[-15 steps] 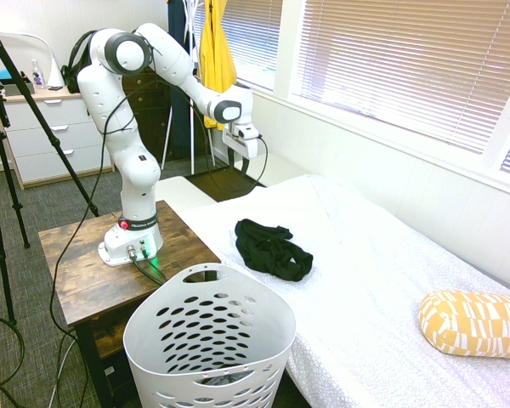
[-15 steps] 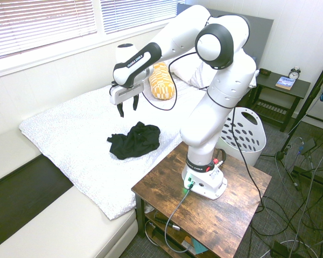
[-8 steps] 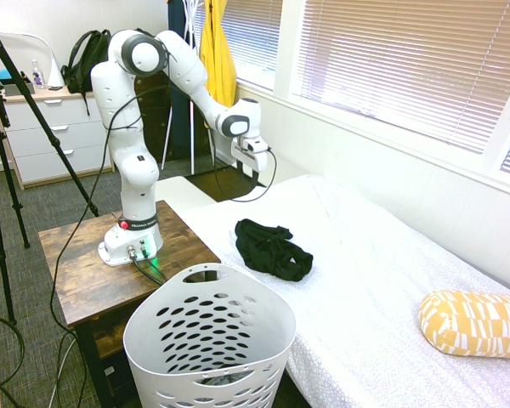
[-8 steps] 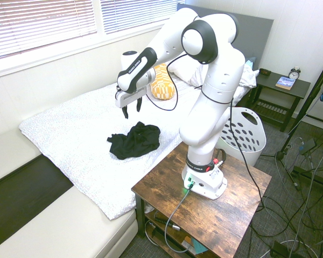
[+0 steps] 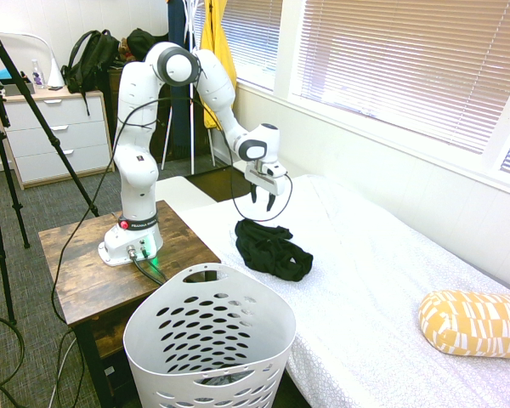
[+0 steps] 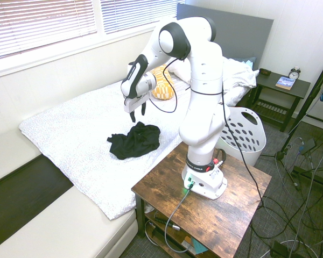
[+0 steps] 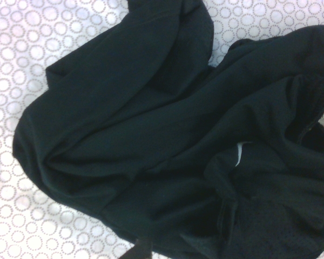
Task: Put my clothes in the laundry bag
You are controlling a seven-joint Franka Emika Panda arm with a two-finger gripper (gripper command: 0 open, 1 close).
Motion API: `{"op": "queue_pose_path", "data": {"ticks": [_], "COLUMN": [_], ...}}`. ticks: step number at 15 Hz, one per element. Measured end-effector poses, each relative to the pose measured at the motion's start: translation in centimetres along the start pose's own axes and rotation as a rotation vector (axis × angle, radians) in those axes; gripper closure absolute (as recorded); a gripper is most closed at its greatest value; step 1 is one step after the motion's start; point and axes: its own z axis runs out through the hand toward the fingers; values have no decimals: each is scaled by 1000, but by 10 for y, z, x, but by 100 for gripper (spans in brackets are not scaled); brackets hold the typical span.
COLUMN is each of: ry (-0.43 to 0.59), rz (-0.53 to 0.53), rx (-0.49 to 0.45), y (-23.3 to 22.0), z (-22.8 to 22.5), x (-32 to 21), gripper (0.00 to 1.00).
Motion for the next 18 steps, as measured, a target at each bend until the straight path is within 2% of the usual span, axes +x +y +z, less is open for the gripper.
{"op": "queue_pose_path", "data": {"ticks": [8,18], "ry": [-59,-115], "rz": [-48,-42], "rx": [-71,-108], "y": [6,-13], "z": [69,132], "x": [66,92], "gripper": [0,0]}}
